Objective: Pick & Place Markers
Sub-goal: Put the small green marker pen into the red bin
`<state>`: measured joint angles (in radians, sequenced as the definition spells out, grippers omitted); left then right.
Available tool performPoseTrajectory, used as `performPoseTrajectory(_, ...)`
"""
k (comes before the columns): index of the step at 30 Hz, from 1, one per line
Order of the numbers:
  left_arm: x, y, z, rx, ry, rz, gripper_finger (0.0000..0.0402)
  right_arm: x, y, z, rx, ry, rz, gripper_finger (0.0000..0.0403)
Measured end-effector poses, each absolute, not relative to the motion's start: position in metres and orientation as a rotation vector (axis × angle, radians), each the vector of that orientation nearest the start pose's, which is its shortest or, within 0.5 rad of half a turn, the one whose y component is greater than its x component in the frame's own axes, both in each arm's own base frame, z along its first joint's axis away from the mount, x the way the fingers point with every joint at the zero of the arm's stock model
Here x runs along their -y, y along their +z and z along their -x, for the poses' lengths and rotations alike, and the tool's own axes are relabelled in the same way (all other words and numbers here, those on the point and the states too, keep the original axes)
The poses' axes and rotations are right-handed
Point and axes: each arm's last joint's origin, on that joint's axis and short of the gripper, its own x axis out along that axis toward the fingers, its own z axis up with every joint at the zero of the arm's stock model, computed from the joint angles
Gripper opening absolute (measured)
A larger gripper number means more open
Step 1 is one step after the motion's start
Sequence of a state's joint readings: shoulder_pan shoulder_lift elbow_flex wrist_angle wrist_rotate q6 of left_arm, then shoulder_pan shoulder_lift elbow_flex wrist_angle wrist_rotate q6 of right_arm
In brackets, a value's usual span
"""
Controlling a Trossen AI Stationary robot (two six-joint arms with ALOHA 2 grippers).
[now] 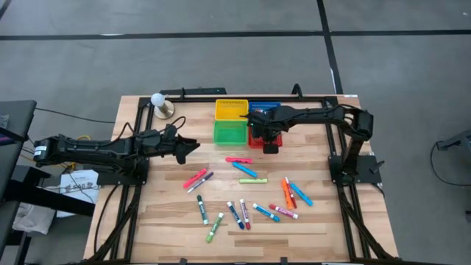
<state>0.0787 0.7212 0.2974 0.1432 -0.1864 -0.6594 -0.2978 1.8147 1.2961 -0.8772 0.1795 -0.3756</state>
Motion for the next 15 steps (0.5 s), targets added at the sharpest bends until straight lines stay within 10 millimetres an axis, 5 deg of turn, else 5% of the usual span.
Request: performPoseTrajectory(15, -0.018, 0.205, -0.161, -0.187, 0.347, 0.605, 0.0158, 0.118, 0.184, -0.331, -1.414, -0.085, 0.133, 0.0043)
